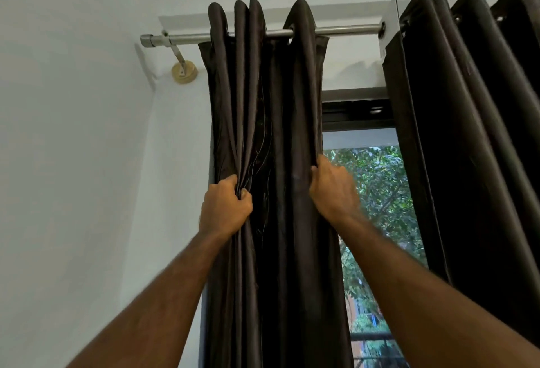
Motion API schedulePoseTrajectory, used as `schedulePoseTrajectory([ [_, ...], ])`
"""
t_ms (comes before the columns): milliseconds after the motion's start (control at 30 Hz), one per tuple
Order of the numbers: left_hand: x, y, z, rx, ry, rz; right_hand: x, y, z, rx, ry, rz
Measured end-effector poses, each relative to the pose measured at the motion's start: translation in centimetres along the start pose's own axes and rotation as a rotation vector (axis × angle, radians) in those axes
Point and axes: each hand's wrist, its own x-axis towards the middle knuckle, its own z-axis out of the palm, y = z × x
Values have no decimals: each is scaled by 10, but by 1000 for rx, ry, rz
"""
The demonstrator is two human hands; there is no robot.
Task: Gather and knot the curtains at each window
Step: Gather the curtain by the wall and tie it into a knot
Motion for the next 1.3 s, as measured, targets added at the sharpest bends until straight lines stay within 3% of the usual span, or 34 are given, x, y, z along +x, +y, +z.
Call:
schedulePoseTrajectory([
  [100, 1, -12, -5, 20, -17, 31, -8, -7, 13, -18, 44, 133],
  [167, 2, -21, -9, 30, -17, 64, -10, -33, 28, 38, -18, 168],
  [267, -2, -24, -18, -19, -13, 133, 3, -103, 50, 241, -110, 6],
  [367, 3, -30, -31, -123, 112, 115, 19, -151, 55, 260, -192, -222],
  [567, -16, -45, -30, -61, 34, 143, -13, -82, 68, 276, -195, -79],
  [767, -63, -32, -4, -187, -31, 59, -70, -71, 68, 397, -137, -30],
  [900, -113, -32, 6, -256, -42, -15, -121, -52, 62, 478, -76, -102],
  [1000, -156, -47, 10, -225, -102, -98, -170, -26, 66, 409, -107, -192],
  [1100, -196, -63, 11, -208, -140, -157, -214, 2, 75, 335, -73, -76],
  [1233, -247, -68, 11, -258, -134, -253, -279, 17, 82, 247, -241, -51],
  [1300, -272, -70, 9, -323, -121, -298, -306, 20, 80, 309, -238, 54],
])
